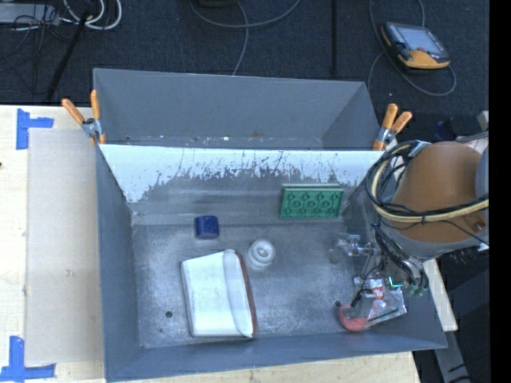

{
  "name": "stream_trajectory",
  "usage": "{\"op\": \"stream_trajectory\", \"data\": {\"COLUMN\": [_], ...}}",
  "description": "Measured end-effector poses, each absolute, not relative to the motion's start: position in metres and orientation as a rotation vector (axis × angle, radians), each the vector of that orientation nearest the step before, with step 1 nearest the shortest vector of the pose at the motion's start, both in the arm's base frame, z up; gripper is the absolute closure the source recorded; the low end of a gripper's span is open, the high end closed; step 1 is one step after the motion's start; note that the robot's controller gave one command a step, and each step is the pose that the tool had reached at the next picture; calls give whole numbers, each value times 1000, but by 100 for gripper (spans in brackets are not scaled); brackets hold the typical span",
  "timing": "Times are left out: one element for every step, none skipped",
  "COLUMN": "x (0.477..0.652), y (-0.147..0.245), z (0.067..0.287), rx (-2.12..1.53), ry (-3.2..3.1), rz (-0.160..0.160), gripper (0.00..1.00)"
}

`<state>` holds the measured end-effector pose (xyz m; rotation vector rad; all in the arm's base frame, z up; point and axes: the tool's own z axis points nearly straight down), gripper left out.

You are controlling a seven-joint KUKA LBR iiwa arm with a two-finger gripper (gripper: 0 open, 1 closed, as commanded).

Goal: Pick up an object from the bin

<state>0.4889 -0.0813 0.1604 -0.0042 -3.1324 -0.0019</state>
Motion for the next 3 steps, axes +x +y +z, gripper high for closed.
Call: {"op": "stream_trajectory", "data": {"x": [486,486,491], "y": [-123,-122,-109], "z": [69,70,215], "rx": [816,821,853], "ry": [-3033,-3033,-3031], "rz": [-2,-2,5], "gripper": [0,100,100]}}
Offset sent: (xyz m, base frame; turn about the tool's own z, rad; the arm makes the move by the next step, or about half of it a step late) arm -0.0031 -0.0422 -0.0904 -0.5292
